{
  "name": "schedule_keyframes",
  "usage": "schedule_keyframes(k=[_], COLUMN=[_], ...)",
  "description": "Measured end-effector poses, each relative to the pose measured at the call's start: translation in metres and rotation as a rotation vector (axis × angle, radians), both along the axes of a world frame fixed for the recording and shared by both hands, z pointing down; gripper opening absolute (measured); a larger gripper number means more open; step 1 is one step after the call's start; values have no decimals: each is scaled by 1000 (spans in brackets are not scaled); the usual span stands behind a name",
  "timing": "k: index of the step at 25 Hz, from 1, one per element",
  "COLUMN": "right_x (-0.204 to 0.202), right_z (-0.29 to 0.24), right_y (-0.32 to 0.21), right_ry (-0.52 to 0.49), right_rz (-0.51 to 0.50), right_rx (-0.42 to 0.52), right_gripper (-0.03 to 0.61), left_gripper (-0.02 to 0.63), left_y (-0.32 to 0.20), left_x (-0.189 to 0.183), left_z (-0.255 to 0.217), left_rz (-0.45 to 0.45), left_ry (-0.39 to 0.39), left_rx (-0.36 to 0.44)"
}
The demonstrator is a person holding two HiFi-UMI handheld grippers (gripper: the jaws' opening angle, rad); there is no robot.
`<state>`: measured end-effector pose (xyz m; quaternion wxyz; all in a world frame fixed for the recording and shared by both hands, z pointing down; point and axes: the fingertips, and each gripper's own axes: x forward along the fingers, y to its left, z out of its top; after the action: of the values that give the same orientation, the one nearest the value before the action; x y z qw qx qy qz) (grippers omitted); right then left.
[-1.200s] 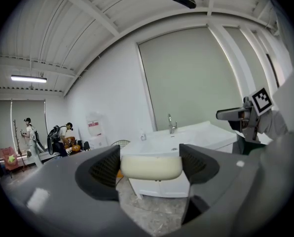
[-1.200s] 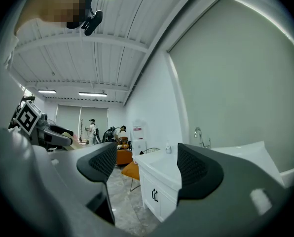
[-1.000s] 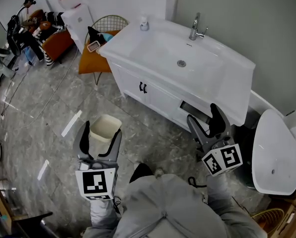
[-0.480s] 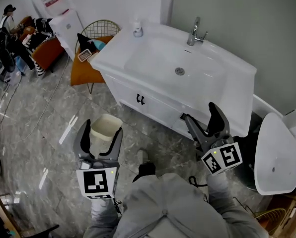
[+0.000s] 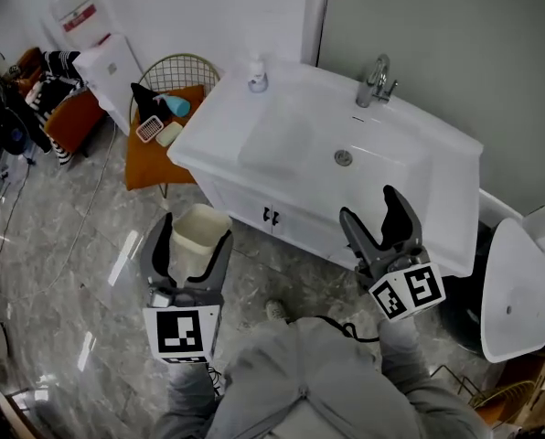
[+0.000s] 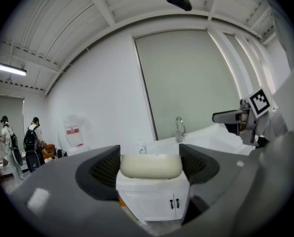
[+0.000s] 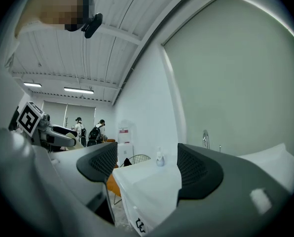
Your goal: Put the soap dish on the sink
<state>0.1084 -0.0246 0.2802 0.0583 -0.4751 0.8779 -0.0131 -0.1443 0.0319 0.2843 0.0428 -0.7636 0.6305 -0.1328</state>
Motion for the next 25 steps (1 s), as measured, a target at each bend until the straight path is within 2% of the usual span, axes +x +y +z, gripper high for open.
schedule_keyframes(k=[9, 14, 25], right_x=[-33, -41, -64], right_z=[5, 15, 28], right_y=[-56, -96, -209], right_ry=[23, 25, 44], right_rz=[7, -1, -25], right_rx=[-19, -32, -60], right_gripper=[378, 379, 377], left_gripper=[425, 425, 425], left_y=[-68, -111, -236], left_x=[-26, -37, -55], left_z=[5, 16, 54], left_rz=[28, 30, 16], left_ry=[16, 12, 10], left_rx=[-31, 3, -71])
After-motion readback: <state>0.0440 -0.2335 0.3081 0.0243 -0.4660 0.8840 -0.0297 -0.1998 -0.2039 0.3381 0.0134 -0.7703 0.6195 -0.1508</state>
